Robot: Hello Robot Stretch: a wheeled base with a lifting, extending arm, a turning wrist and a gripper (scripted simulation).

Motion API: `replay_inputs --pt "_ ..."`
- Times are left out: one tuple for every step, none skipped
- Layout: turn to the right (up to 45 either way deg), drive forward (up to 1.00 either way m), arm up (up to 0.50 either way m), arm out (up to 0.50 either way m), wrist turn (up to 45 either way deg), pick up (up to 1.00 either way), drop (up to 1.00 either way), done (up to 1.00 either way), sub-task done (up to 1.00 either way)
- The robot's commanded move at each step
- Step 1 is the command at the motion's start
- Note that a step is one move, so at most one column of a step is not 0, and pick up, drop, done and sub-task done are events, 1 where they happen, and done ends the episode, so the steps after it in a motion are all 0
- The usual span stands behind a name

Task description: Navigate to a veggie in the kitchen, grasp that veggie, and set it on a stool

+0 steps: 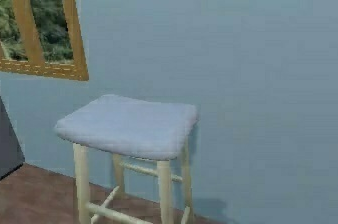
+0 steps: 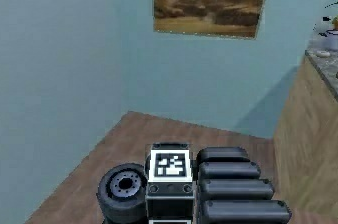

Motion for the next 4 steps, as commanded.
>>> replay_inputs --pt "-45.0 0.00 0.00 0.00 0.0 0.00 0.00 0.00 0.00" --pt "-30.0 0.00 0.00 0.00 0.0 0.00 0.00 0.00 0.00" --pt "45.0 0.00 0.00 0.00 0.0 0.00 0.00 0.00 0.00" --pt "24.0 0.00 0.00 0.00 0.0 0.00 0.00 0.00 0.00"
